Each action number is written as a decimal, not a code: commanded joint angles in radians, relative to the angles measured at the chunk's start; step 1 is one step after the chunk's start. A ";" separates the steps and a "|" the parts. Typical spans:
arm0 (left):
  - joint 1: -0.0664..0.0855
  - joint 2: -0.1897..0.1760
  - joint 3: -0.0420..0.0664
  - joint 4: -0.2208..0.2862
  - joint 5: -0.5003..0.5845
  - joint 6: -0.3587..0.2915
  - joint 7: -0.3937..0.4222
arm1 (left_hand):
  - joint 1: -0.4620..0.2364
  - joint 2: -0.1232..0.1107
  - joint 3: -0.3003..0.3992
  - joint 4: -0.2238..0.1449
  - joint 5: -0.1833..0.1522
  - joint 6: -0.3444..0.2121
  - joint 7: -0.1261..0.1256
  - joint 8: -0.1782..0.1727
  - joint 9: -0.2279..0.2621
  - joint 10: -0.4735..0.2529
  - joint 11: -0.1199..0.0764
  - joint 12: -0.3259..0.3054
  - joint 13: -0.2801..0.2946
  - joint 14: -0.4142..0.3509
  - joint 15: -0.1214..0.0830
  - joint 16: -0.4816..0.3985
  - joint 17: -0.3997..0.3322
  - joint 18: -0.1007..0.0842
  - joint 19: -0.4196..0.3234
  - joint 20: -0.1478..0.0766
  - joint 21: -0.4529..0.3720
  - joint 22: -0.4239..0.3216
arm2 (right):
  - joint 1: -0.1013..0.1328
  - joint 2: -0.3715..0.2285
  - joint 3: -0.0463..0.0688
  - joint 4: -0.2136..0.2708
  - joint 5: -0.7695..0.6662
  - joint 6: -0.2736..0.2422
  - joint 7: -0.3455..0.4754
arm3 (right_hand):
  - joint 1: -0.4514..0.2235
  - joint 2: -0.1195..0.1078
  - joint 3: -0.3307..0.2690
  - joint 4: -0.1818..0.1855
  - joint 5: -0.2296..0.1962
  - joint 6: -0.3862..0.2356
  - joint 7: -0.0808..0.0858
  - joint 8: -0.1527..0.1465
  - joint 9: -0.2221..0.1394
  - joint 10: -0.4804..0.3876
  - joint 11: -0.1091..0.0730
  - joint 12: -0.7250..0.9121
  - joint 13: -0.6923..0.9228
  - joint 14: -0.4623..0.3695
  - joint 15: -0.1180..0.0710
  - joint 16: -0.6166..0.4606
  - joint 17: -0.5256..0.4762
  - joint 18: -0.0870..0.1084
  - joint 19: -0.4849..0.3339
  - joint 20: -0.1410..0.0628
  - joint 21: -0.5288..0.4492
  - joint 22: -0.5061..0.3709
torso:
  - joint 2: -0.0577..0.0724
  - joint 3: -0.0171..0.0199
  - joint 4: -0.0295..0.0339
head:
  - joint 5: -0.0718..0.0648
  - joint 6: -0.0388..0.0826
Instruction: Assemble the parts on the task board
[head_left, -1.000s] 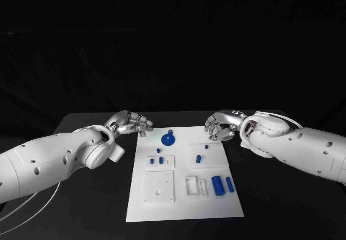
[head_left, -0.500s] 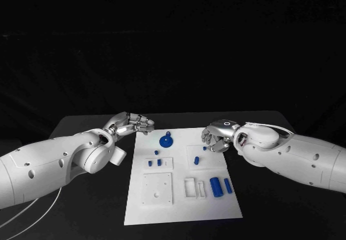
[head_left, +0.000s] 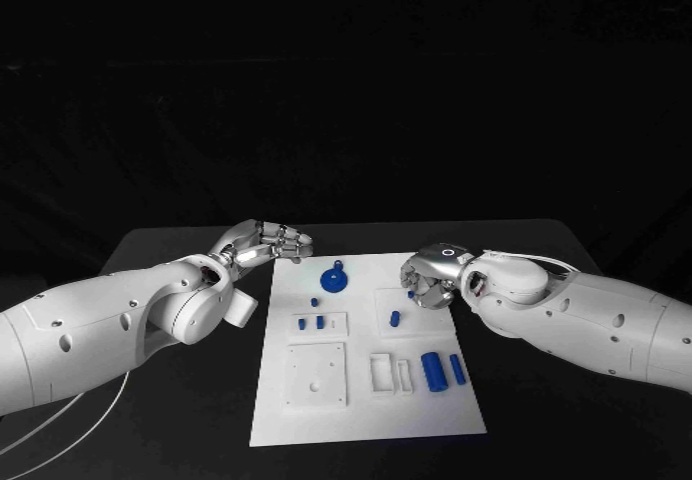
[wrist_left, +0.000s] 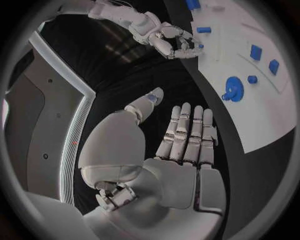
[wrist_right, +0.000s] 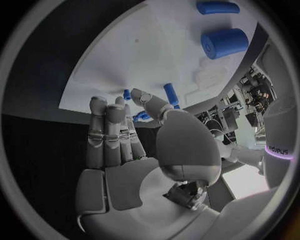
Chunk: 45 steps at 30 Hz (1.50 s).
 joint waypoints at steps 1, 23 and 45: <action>0.001 0.003 0.001 0.004 0.022 0.006 0.024 | 0.007 0.001 0.001 0.005 0.007 -0.001 0.010 0.007 -0.002 0.005 0.007 0.003 -0.002 0.005 0.008 -0.001 0.002 0.002 0.006 0.003 0.003 0.002 | -0.003 0.007 -0.003 -0.004 -0.043 0.005 -0.019 | -0.008 -0.007 0.011 0.002 -0.010 0.010 -0.001 -0.002 0.001 0.006 -0.005 0.006 -0.001 -0.008 -0.004 0.009 -0.002 0.032 0.009 -0.005 0.008 0.005 | 0.000 0.0004 -0.0003 | 0.000 -0.001; 0.001 0.004 0.001 0.004 0.031 0.020 0.016 | 0.007 0.005 0.000 0.008 0.007 0.004 0.017 0.012 -0.004 0.019 0.019 0.004 -0.007 0.021 0.023 0.005 0.006 0.022 0.014 0.017 0.002 0.009 | -0.020 0.027 -0.019 -0.021 -0.091 0.014 -0.049 | -0.026 0.002 0.099 0.034 -0.132 0.078 -0.029 0.025 0.016 0.078 -0.032 0.036 0.030 -0.017 -0.029 0.057 -0.017 0.032 0.021 -0.013 0.041 0.041 | -0.001 -0.0002 -0.0006 | 0.001 -0.011; 0.001 0.005 0.001 0.002 0.031 0.024 0.017 | 0.012 0.009 0.001 0.004 0.008 0.006 0.015 0.014 -0.005 0.023 0.020 0.004 -0.010 0.027 0.026 0.006 0.007 0.030 0.016 0.021 0.001 0.013 | -0.026 0.030 -0.021 -0.008 -0.151 -0.039 -0.103 | -0.011 -0.003 0.169 0.037 -0.174 0.140 -0.056 0.050 0.040 0.132 -0.057 0.067 0.085 -0.016 -0.053 0.094 -0.027 0.032 0.036 -0.022 0.089 0.043 | -0.001 0.0003 -0.0002 | 0.003 -0.015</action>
